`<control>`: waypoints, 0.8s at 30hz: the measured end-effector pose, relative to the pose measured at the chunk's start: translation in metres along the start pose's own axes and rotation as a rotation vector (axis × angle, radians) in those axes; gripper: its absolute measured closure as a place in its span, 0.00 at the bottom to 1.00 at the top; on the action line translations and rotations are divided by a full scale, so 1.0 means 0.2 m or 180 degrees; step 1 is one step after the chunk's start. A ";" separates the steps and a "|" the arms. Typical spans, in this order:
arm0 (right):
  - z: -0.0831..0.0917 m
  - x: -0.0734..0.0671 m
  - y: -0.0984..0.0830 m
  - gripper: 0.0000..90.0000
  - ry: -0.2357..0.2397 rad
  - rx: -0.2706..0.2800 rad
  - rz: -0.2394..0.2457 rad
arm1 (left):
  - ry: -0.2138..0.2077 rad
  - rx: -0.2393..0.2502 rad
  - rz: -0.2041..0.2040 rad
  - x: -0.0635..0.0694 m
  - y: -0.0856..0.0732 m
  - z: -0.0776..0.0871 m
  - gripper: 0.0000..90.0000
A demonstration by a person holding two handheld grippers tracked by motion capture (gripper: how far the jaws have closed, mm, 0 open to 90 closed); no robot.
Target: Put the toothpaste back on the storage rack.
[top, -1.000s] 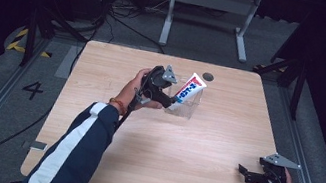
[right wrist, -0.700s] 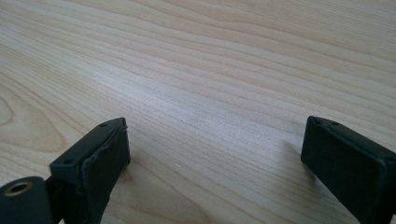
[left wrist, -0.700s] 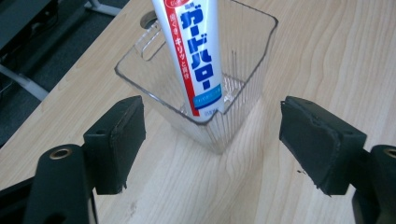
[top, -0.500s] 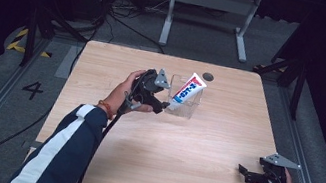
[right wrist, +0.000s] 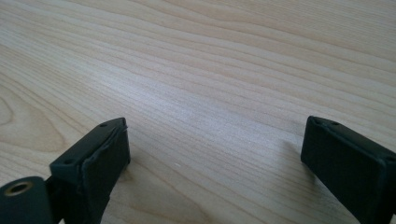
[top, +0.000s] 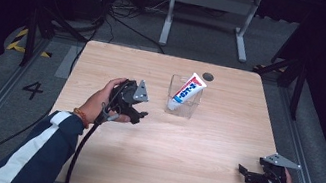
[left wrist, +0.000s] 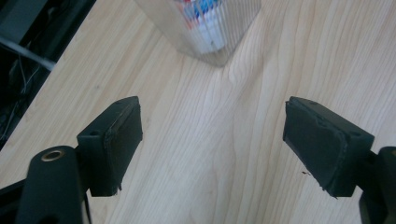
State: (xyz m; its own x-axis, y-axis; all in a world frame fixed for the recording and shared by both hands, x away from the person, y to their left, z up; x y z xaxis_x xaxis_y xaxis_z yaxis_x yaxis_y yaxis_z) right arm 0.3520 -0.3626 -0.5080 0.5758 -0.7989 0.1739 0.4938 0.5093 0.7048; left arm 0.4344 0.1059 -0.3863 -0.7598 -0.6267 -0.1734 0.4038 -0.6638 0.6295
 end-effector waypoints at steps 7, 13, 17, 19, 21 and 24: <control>0.00 0.00 0.00 0.09 -0.0002 0.0001 -0.0002 | 0.0046 -0.0060 0.0042 0.00 -0.14 0.04 0.23; 0.00 0.00 0.00 0.09 -0.0004 0.0000 -0.0004 | 0.0057 -0.0073 0.0096 0.00 -0.27 0.06 0.24; 0.00 0.00 0.00 0.09 -0.0005 0.0000 -0.0004 | 0.0097 -0.0107 0.0095 0.01 -0.35 0.08 0.23; 0.00 0.00 0.00 0.09 -0.0004 -0.0001 -0.0005 | 0.0125 -0.0120 0.0089 0.02 -0.38 0.08 0.23; 0.00 0.00 0.00 0.09 -0.0005 0.0000 -0.0004 | 0.0148 -0.0112 0.0079 0.02 -0.42 0.09 0.23; 0.00 0.00 0.00 0.09 -0.0005 0.0000 -0.0005 | 0.0157 -0.0119 0.0106 0.03 -0.46 0.10 0.23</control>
State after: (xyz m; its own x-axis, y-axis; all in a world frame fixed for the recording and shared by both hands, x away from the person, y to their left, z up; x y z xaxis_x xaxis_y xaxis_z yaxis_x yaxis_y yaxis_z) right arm 0.3517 -0.3626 -0.5079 0.5741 -0.8001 0.1739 0.4947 0.5081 0.7051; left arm 0.3819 0.1722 -0.4299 -0.7200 -0.6673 -0.1905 0.4478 -0.6565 0.6071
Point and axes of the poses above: each handheld gripper's, and its own axes: z roughly backward along the jaws, y roughly out of its top, x roughly to its right, the point moved 3 cm from there along -z, roughly forward along the jaws, and after that the axes turned 15 degrees about z, right-handed, at the moved point
